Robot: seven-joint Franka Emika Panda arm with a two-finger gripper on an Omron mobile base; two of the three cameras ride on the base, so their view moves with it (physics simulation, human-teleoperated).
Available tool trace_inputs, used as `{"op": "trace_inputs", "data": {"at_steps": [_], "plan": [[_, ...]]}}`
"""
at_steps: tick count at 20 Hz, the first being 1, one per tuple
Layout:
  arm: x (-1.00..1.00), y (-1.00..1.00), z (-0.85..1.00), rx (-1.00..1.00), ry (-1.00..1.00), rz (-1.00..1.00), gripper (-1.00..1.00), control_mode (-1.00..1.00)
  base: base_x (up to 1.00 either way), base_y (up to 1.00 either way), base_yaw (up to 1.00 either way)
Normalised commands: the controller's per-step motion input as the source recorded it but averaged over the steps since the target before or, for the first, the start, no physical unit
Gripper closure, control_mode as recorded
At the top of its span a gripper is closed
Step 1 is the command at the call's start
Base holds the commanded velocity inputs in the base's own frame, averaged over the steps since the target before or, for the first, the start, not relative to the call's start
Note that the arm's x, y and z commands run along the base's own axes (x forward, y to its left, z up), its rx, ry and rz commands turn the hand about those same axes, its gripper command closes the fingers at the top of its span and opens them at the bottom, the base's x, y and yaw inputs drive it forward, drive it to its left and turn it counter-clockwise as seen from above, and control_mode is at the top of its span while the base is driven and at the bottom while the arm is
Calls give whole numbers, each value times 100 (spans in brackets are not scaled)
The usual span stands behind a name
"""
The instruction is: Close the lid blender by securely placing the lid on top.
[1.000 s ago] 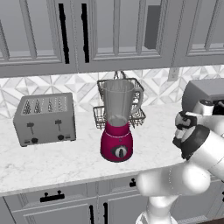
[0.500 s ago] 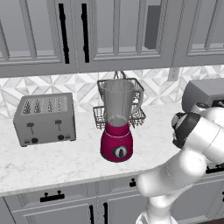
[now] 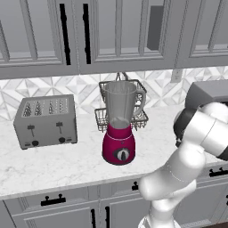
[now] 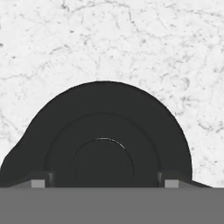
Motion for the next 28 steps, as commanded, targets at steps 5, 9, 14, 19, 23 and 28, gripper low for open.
{"op": "trace_inputs", "data": {"at_steps": [5,9,14,19,23,28], "plan": [[13,0,-36,0,0,0,100,-100,0,0,0],[5,1,-33,0,0,0,100,-100,0,0,0],[0,0,-2,0,-1,0,100,-100,0,0,0],[0,3,0,0,0,0,100,-100,0,0,0],[-8,13,21,0,-4,4,100,-100,0,0,0],[-27,3,60,0,-18,4,100,-100,0,0,0]]}}
